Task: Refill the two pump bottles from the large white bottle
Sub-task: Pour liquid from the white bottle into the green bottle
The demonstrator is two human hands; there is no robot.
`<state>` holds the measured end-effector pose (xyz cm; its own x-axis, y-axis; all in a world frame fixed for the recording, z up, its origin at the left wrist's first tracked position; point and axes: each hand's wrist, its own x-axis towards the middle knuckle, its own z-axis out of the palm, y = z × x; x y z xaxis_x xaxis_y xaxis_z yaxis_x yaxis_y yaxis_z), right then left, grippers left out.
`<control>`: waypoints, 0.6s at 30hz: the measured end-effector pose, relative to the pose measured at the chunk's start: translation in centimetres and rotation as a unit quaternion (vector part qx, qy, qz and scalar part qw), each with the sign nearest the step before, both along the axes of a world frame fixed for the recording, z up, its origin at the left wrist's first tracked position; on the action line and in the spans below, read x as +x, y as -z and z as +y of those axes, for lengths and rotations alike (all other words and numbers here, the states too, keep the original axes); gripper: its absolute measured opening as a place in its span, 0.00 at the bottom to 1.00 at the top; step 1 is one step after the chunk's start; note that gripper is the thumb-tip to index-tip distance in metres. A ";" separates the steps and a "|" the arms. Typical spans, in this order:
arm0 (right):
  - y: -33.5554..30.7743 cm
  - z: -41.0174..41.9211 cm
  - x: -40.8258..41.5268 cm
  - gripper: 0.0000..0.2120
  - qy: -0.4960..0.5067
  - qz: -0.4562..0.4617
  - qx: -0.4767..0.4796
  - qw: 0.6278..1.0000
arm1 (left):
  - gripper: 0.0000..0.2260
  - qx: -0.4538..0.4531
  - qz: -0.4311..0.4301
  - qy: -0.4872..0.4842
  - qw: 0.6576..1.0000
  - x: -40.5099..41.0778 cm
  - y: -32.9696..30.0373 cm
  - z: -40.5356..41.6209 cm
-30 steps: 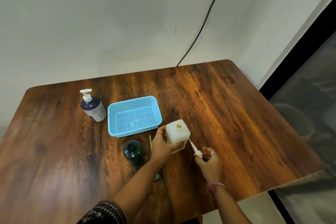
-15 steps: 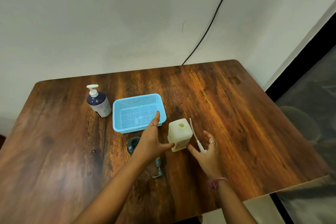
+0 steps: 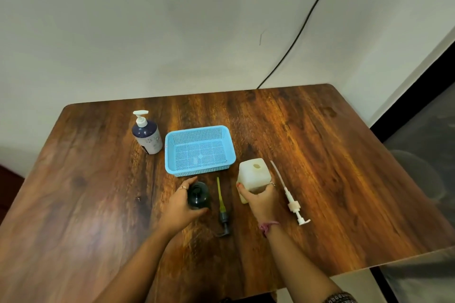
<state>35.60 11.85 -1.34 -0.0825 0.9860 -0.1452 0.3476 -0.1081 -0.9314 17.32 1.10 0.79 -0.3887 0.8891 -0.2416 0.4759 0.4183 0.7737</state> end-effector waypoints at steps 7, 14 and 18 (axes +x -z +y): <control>0.2 0.5 -0.3 0.33 0.018 -0.032 0.013 0.999 | 0.31 0.063 -0.030 -0.064 0.995 -0.1 -0.6 1.1; -5.7 4.2 -1.4 0.31 0.034 -0.019 0.109 0.993 | 0.30 0.179 -0.044 -0.063 0.981 -0.1 -8.4 5.5; -11.5 7.5 -1.6 0.30 0.021 0.003 0.198 0.980 | 0.30 0.232 -0.028 -0.059 0.971 0.1 -13.7 9.2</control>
<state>34.01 19.33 10.13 -0.0407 0.9674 0.2500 0.3454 0.2484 -0.9050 17.40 10.29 14.50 -0.4921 0.8575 0.1501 0.3969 0.0675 0.9154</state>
